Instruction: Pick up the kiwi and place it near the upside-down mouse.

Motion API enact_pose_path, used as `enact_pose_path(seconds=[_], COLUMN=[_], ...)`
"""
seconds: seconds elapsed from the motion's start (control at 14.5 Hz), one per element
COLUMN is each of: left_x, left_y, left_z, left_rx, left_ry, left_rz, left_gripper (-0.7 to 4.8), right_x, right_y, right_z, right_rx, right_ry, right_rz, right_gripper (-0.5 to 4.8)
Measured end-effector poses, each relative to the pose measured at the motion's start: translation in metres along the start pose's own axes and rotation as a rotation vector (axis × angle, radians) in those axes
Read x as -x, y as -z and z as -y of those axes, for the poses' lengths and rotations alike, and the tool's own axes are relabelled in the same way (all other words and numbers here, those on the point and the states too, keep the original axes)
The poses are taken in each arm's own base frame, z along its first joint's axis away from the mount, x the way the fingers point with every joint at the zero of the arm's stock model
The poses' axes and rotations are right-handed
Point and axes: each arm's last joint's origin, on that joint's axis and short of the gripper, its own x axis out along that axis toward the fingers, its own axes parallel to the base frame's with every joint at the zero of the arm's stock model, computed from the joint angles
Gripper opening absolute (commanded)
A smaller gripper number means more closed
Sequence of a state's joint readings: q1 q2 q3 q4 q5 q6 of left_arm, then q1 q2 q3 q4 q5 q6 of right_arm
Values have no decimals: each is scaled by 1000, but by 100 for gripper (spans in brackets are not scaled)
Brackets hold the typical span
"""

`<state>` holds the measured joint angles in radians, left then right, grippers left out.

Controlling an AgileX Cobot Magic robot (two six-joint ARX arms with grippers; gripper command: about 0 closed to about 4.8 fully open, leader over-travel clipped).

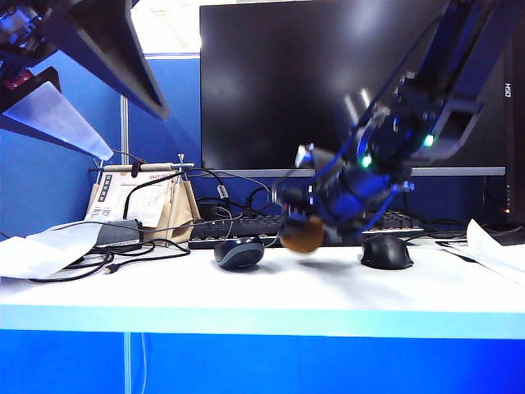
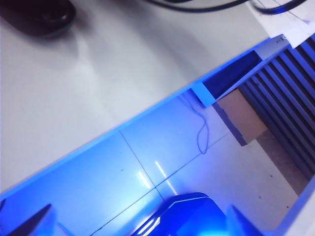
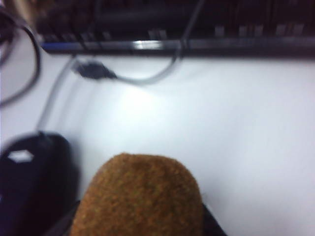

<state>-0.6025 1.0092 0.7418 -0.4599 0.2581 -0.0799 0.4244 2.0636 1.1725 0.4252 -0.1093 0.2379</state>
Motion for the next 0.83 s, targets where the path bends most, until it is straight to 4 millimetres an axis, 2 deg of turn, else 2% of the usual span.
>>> enact_pose_path(seconds=[0.28,0.48,0.55,0.62,0.76,0.83], left_x=[0,0,0,0,0,0], left_y=[-2,-5,-6,-7,-8,-7], left_z=[0,0,0,0,0,0], left_rx=[-41,-52,-55,-57,-58,-57], left_ry=[-15,-16,-28,-29,-30,-29], left_rz=[23,52,67,75,78,74], left_gripper=[479,479,479,479,479,479], right_x=[35,64,73,75,76,78], right_y=[-46,-62,-51,-42,-2,7], right_z=[-19,-50,-66,-76,-102,-109], right_rx=[49,115,178,200,242,255], right_ry=[-71,-132,-159,-181,-233,-251], right_rz=[131,133,91,66,-42,-67], right_gripper=[252,252,252,252,252,252])
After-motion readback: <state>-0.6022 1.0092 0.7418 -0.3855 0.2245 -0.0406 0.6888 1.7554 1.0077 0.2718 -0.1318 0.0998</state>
